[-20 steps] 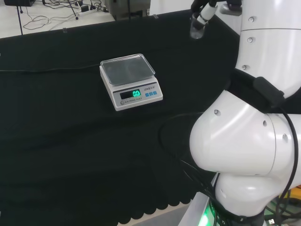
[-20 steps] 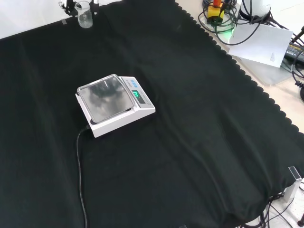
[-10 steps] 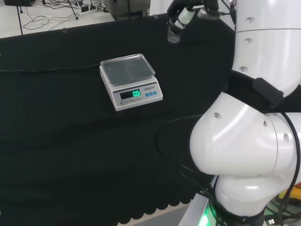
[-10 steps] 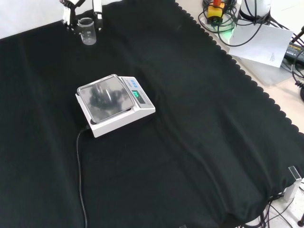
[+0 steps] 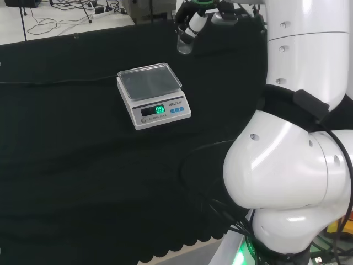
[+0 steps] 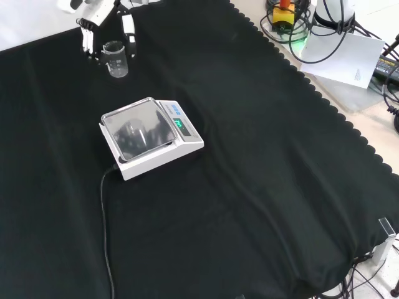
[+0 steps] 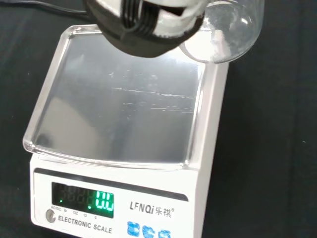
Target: Put the beaker on the electronic balance.
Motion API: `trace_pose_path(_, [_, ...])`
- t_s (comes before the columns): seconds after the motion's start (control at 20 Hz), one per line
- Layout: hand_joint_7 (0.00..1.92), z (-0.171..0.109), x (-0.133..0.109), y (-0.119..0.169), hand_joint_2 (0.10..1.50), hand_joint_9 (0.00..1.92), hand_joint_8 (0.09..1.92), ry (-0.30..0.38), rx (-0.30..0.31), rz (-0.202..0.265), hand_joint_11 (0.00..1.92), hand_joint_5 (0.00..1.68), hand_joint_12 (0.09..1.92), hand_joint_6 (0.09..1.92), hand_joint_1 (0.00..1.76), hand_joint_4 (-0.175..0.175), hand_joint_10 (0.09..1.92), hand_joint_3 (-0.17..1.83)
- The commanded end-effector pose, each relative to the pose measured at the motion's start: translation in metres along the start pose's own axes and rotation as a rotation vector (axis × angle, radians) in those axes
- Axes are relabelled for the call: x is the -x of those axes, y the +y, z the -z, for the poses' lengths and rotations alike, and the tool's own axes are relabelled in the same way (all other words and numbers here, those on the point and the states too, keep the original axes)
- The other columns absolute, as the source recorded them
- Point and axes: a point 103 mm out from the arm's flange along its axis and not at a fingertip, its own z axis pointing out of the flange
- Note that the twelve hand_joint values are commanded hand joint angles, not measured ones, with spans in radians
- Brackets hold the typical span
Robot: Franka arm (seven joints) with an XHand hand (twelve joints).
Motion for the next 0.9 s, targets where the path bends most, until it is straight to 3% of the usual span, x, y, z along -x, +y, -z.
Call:
trace_pose_path(0.05, [0.72, -0.01, -0.026, 0.022, 1.17, 0.98, 1.24, -0.013, -0.037, 0.048, 1.0, 0.82, 0.93, 1.23, 1.36, -0.175, 1.2, 0.0])
trace_pose_path(0.3, [0.72, -0.024, -0.052, 0.025, 1.17, 0.98, 1.24, -0.07, 0.033, 0.04, 1.0, 0.82, 0.93, 1.23, 1.36, -0.175, 1.2, 0.0])
trace_pose_path(0.45, [0.73, -0.036, -0.068, 0.028, 1.17, 0.98, 1.24, -0.114, 0.03, 0.04, 1.0, 0.82, 0.93, 1.23, 1.36, -0.175, 1.2, 0.0])
trace_pose_path(0.5, [0.73, -0.039, -0.073, 0.026, 1.17, 0.98, 1.23, -0.134, 0.047, 0.028, 1.0, 0.82, 0.93, 1.23, 1.36, -0.175, 1.2, 0.0])
trace_pose_path(0.7, [0.73, -0.056, -0.102, 0.012, 1.17, 0.98, 1.23, -0.276, 0.221, -0.07, 1.01, 0.82, 0.93, 1.23, 1.36, -0.175, 1.2, 0.0])
trace_pose_path(0.9, [0.74, -0.065, -0.122, 0.013, 1.16, 0.98, 1.22, -0.331, 0.237, -0.081, 1.01, 0.83, 0.94, 1.22, 1.36, -0.175, 1.2, 0.0])
